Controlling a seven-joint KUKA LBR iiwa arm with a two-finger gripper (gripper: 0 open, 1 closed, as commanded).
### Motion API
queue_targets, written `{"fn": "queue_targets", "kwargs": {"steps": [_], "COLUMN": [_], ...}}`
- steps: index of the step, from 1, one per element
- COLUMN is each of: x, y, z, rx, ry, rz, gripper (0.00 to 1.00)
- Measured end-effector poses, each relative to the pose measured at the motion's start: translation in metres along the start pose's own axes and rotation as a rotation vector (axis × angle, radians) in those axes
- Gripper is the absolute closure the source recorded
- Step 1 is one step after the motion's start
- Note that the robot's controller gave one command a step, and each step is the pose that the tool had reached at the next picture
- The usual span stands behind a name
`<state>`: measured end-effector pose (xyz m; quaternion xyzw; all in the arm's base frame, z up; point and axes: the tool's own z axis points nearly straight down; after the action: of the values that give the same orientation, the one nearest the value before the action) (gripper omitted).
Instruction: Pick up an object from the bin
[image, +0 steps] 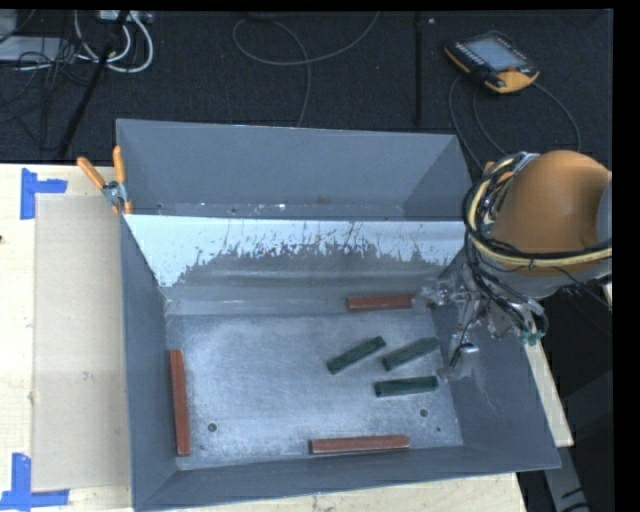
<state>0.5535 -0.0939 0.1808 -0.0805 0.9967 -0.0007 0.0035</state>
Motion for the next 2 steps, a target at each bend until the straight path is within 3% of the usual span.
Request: {"fn": "queue_targets", "kwargs": {"steps": [1, 2], "x": [-0.0091, -0.0093], "y": [-0.0127, -0.0123], "z": [0.1098, 0.1109], "rx": [-0.002, -0.001], "ry": [0.009, 0.006], "rz": [0.183, 0.182], "gripper": [1.00, 0.00]}}
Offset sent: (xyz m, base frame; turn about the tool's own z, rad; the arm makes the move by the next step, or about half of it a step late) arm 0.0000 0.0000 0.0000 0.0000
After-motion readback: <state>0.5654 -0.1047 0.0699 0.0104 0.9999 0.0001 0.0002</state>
